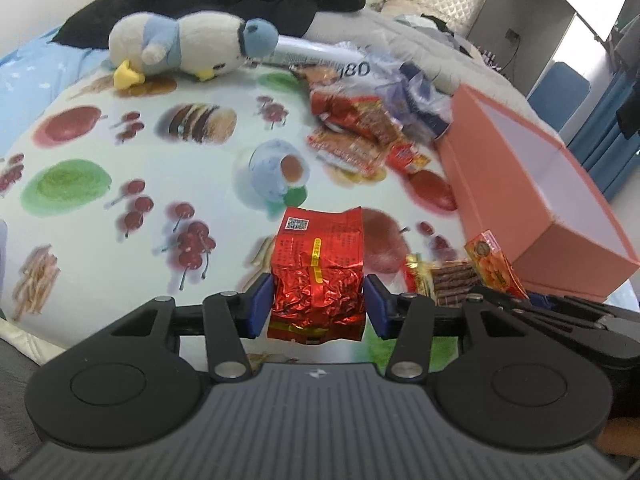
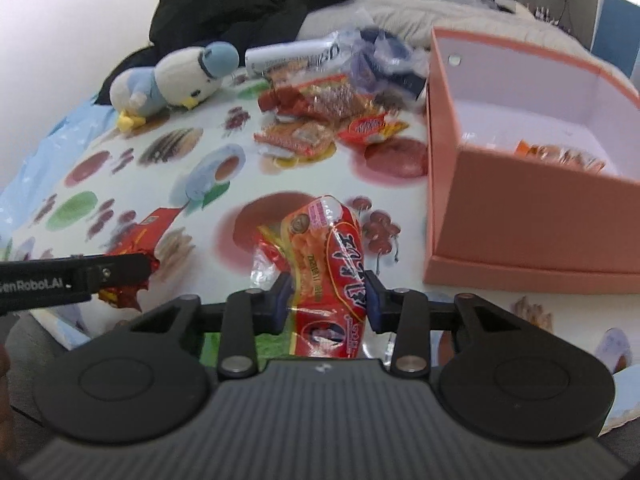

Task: Organize snacks
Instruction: 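Lift the held red packets from the bed with both tools, then carry the red sausage stick and red tea pack over the pink box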

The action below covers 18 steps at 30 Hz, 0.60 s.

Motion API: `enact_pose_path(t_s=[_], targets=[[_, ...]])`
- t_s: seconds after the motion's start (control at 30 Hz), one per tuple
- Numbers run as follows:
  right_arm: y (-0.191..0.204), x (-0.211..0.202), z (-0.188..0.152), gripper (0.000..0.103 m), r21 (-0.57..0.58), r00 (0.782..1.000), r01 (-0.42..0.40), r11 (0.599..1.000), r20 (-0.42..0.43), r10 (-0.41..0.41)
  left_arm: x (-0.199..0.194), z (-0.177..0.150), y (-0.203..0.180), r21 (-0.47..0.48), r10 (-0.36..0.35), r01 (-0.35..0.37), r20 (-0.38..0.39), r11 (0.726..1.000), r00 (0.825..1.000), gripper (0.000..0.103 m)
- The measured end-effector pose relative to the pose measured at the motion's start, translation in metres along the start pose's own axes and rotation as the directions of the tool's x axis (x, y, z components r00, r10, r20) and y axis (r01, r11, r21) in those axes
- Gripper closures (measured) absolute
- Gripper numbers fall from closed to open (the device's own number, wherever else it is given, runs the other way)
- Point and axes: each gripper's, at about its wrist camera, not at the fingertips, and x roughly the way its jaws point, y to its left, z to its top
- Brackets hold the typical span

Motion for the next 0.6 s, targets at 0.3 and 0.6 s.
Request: enact_pose_path(t_s=[0.3, 0.6], targets=[[-0.002, -0.04, 0.014, 0.084, 0.024, 0.998, 0.019, 1.0, 0.059, -0.02, -0.036, 0.011, -0.022, 0.008, -0.039, 0.039, 0.024, 0.999, 0.999, 0.048], [-0.01, -0.097, 0.021, 0.089, 0.057, 0.99, 0.034, 0.998, 0.134, -0.041, -0.07, 0.016, -0.05, 0.042, -0.086, 0.084, 0.05, 0.996, 0.995, 0.048]])
